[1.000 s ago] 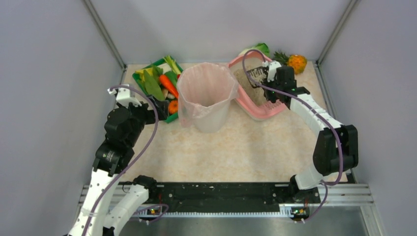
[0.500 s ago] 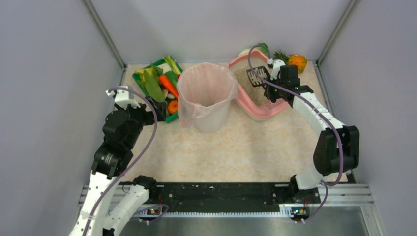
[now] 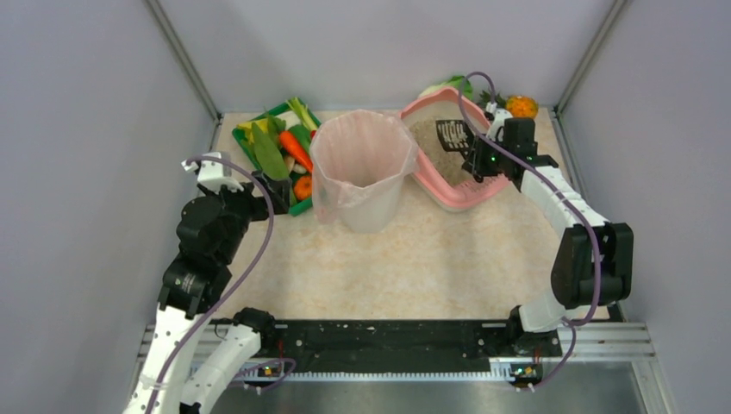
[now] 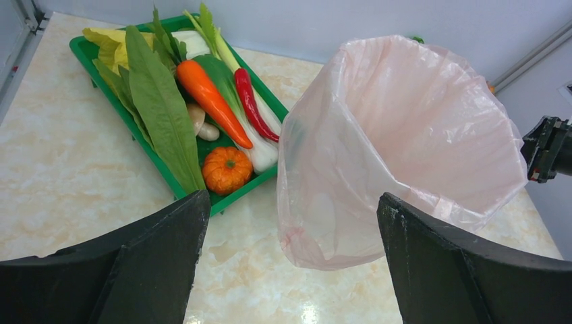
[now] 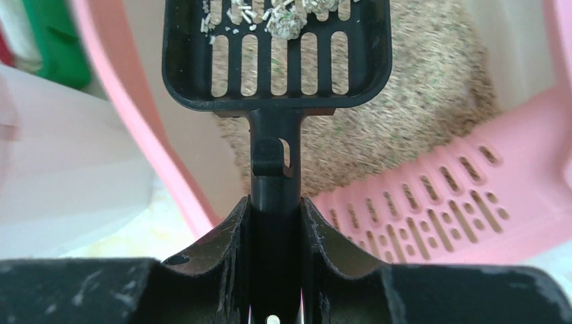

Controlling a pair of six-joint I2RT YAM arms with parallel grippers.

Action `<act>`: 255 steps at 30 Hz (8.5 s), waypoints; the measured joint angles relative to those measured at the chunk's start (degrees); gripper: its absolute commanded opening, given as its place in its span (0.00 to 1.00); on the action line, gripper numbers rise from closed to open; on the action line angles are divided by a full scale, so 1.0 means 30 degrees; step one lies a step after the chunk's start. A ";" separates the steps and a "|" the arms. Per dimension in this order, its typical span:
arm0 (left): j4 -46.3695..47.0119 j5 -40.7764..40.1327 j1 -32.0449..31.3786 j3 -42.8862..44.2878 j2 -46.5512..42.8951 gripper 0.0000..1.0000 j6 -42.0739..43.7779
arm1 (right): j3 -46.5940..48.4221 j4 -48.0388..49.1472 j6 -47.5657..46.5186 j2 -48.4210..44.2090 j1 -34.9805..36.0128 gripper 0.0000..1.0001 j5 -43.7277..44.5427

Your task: Clean the litter box

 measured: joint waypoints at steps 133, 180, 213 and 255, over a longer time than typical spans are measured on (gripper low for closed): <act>0.0204 -0.0539 0.0000 -0.0612 -0.0780 0.99 0.0007 | 0.8021 -0.7468 -0.5668 -0.2667 0.3315 0.00 0.6594; 0.0211 -0.0780 0.0000 -0.1144 -0.1588 0.99 -0.0007 | 0.2346 0.2127 -2.9798 -0.3803 1.8855 0.00 2.1063; 0.0240 -0.1362 0.0000 -0.2157 -0.2696 0.99 0.0393 | 0.0029 0.6011 -3.7805 -0.3614 1.9256 0.00 2.0400; 0.0342 -0.0947 0.0000 -0.2390 -0.2812 0.99 -0.0058 | 0.7810 -0.1384 -2.5405 -0.3606 1.6939 0.00 1.7099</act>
